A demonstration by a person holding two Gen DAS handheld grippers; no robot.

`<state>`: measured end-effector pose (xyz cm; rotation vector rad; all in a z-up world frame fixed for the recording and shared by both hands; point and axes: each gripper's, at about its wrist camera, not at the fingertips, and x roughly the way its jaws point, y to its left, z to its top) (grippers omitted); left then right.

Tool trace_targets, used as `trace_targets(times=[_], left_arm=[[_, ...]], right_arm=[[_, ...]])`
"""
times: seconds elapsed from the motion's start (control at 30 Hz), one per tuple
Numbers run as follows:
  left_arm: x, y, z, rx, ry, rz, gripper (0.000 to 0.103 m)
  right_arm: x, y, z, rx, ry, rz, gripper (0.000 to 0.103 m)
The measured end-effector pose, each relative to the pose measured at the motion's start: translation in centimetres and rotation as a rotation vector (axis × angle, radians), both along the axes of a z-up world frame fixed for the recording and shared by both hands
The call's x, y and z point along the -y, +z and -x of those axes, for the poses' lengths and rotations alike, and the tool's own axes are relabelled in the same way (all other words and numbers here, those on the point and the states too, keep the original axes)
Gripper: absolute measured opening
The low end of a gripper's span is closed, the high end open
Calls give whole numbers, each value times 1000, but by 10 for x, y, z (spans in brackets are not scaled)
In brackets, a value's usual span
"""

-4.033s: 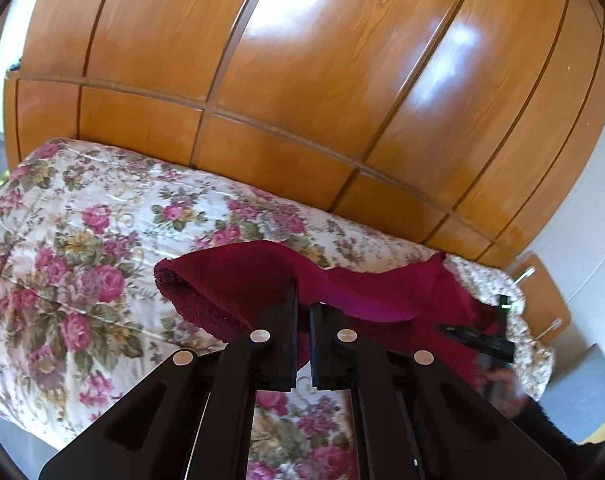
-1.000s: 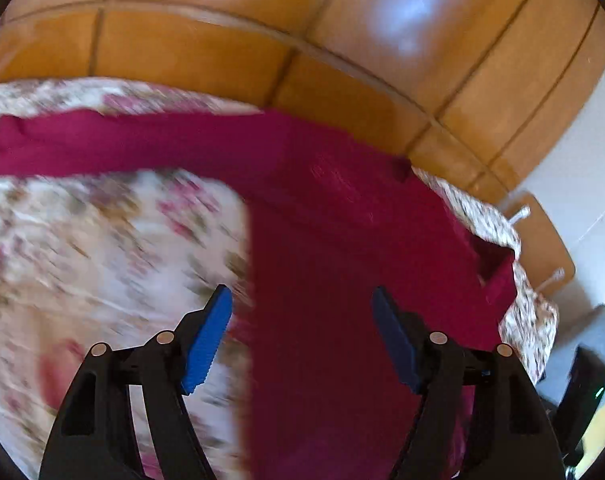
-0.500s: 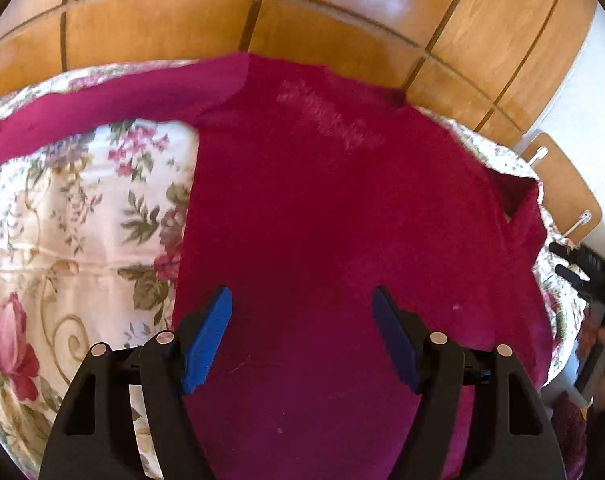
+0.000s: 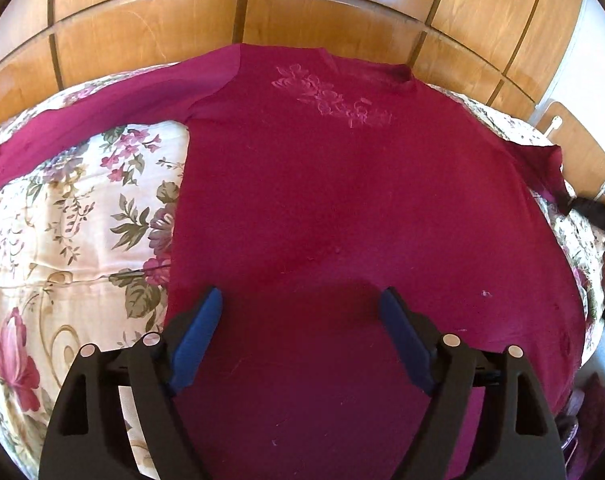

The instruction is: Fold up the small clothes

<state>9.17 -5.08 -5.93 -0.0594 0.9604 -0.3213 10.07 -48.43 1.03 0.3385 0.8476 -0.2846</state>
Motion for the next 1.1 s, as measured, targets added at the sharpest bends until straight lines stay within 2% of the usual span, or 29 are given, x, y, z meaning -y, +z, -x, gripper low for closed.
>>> trace_targets(times=[0.1,0.23,0.27,0.3,0.33,0.37,0.47,0.6,0.67,0.73,0.8,0.87,0.9,0.93,0.97,1.0,1.07,1.1], left_arm=[[2,0,-3,-11,5,0,82],[3,0,-5,-22,15,-2,83],[3,0,-5,-23,17,-4,83],[4,0,-5,-24,20,-6,83],[4,0,-6,-25,23,-7,83],[4,0,-6,-25,25,-9,83],[5,-1,-7,-28,30,-12,83],[7,-1,-8,-29,24,-22,85],[7,-2,-8,-30,21,-24,85],[8,-1,-9,-31,16,-29,85],[8,-1,-9,-34,18,-31,85],[8,-1,-8,-35,21,-35,85],[8,-2,-7,-33,20,-40,86],[9,-2,-6,-31,19,-48,86],[10,-2,-6,-29,17,-56,86],[10,-2,-6,-30,15,-61,86],[10,-2,-6,-38,13,-65,86],[10,-1,-6,-44,13,-65,86]], right_arm=[[53,39,2,117,-105,-87,13],[123,65,-11,182,-254,-140,17],[143,65,-17,182,-282,-159,21],[164,64,-22,179,-328,-175,41],[177,62,-20,177,-374,-173,75],[190,59,-21,182,-411,-176,83],[214,49,-2,188,-522,-202,92],[222,19,37,192,-604,-327,94],[224,2,50,187,-628,-377,92],[216,-23,59,173,-653,-472,83],[207,-43,67,176,-708,-552,80],[200,-51,69,187,-720,-544,78],[198,-48,61,178,-708,-509,69],[202,-46,53,171,-686,-503,48],[205,-44,45,153,-666,-493,33],[210,-44,40,120,-649,-457,7],[219,-34,33,98,-622,-392,6],[218,-20,32,101,-606,-315,6]])
